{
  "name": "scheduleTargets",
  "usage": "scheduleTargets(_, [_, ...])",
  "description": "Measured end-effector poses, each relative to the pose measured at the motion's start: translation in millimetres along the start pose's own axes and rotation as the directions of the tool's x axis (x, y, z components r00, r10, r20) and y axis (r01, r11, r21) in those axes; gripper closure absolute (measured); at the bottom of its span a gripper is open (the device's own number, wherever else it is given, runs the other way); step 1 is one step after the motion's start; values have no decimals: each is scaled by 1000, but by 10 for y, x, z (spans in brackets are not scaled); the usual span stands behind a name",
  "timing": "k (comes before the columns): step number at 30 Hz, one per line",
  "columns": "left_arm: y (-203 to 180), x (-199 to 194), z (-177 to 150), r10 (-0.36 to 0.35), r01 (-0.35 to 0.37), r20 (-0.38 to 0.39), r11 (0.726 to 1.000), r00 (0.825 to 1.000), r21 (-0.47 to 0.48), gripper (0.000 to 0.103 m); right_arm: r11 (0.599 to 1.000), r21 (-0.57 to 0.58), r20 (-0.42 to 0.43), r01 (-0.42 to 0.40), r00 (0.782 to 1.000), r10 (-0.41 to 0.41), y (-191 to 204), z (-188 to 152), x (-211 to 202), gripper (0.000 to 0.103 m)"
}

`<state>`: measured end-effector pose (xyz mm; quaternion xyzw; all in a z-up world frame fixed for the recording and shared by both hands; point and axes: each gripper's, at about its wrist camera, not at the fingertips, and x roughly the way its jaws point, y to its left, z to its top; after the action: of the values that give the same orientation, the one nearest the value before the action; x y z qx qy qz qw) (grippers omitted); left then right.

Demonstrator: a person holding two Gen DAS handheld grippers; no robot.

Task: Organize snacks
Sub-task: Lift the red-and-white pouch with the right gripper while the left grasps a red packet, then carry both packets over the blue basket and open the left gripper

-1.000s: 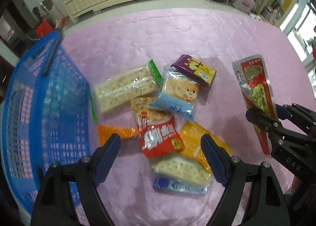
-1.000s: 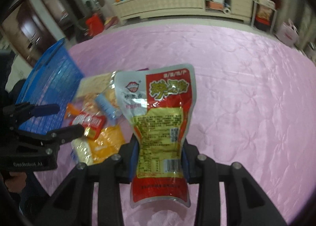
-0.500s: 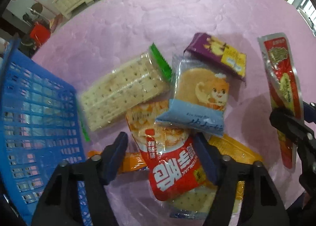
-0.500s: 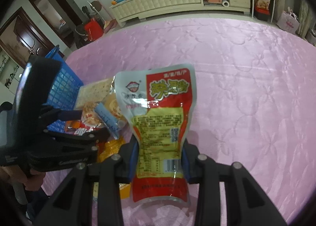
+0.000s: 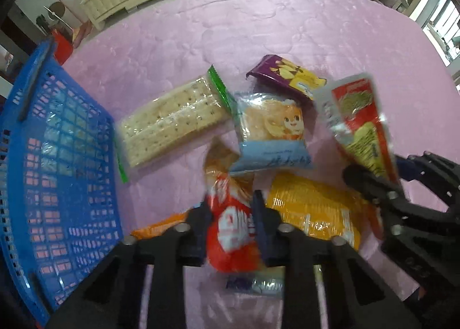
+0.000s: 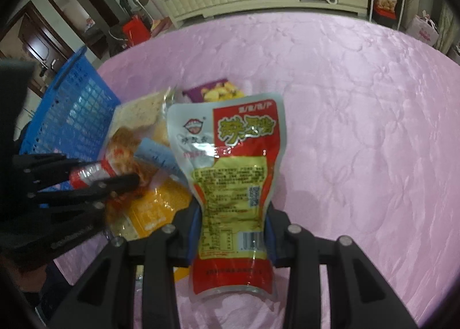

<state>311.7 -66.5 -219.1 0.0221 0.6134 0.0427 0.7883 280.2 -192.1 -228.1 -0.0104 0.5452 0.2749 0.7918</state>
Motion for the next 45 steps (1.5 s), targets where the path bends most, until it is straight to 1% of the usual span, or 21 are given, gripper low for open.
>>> scheduleTargets(1, [5,-48,-22,-16,16,3,1000,1000,-1,94,1000,-4,-2,-3,1000,3,29,-13,-13,61])
scheduleTargets(2, [17,-101,-76,-47,47,4,999,999,-3,95,1000,-19,0,0,1000,0,79,-34,-50,61])
scheduleTargets(3, [6,-132,-120,-59,59,6,998,998,3,96,1000,-30,5,8,1000,-8,124,-61,-85,61])
scheduleTargets(4, [-10,-178,-178,-56,55,14,998,998,17,96,999,-32,12,14,1000,-14,141,-80,-128,61])
scheduleTargets(6, [-10,-235,-266,-57,56,17,998,998,31,96,1000,-13,17,-1,1000,1,152,-141,-220,61])
scheduleTargets(8, [16,-337,-366,-75,74,24,997,997,25,96,1000,-4,25,-11,1000,11,186,-195,-315,61])
scheduleTargets(12, [76,-585,-571,-110,109,52,994,993,19,96,1000,-27,38,10,999,-9,361,-291,-521,61])
scheduleTargets(14, [-44,-763,-643,-116,114,69,993,991,25,96,999,-31,46,15,999,-14,436,-326,-623,61])
scheduleTargets(17, [-83,-961,-765,-122,119,99,992,988,38,96,999,-37,60,21,998,-19,554,-398,-794,61])
scheduleTargets(18, [-165,-1087,-849,-126,122,109,992,986,41,96,999,-43,65,30,998,-27,588,-421,-841,61])
scheduleTargets(23, [-77,-1394,-1067,-151,145,162,988,975,50,96,996,-64,87,57,995,-52,796,-498,-1081,61])
scheduleTargets(25, [-29,-1488,-1066,-160,153,181,987,970,52,96,995,-69,95,65,994,-59,869,-520,-1158,61])
scheduleTargets(28, [67,-1642,-1127,-164,155,213,986,963,60,96,992,-86,117,88,990,-77,1005,-544,-1277,61])
scheduleTargets(32, [297,-1828,-1215,-161,151,258,987,953,57,96,990,-103,144,98,986,-83,1227,-526,-1423,61])
scheduleTargets(37, [582,-1989,-1277,-148,141,294,989,944,46,96,987,-137,174,88,983,-64,1539,-437,-1525,61])
scheduleTargets(40, [827,-2111,-1305,-141,135,318,990,938,43,96,982,-166,189,88,980,-56,1727,-355,-1545,61])
scheduleTargets(45, [1218,-2244,-1294,-121,118,336,993,934,30,96,982,-183,189,51,982,-16,2022,-149,-1480,61])
